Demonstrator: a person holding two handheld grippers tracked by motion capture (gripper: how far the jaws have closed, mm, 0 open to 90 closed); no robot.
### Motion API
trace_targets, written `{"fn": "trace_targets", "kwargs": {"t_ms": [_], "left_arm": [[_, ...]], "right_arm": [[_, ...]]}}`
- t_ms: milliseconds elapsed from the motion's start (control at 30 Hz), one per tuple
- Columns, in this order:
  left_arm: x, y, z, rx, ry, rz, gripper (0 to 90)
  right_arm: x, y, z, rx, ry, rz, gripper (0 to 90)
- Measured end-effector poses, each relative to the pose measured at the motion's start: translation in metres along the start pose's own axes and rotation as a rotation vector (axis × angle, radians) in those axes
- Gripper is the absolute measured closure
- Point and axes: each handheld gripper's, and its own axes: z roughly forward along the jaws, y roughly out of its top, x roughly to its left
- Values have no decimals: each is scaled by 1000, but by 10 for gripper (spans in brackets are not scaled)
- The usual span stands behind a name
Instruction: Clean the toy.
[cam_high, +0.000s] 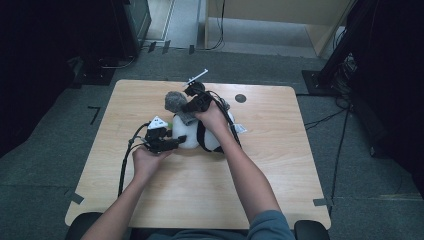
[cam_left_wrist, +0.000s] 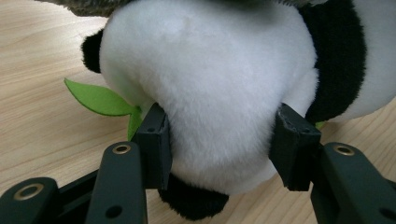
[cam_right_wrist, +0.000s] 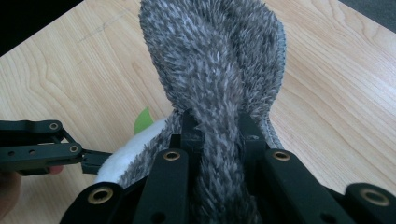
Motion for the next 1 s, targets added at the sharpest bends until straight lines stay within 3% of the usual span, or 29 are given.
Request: {"fn": "trace_targets", "kwargs": {"t_ms": [200,400,600,1000], "left_arm": [[-1,0,0,2,5,5,476],[-1,0,0,6,12,9,477],[-1,0,1,8,11,6,478],[0,0,1,5,11,7,479]], "right_arm": [[-13,-7,-5,3,-22,15,788],[-37,-20,-17,8,-49,70,788],[-56,-31,-33,-7,-70,95,788],[-96,-66,-56,-29,-102,211,789]]}}
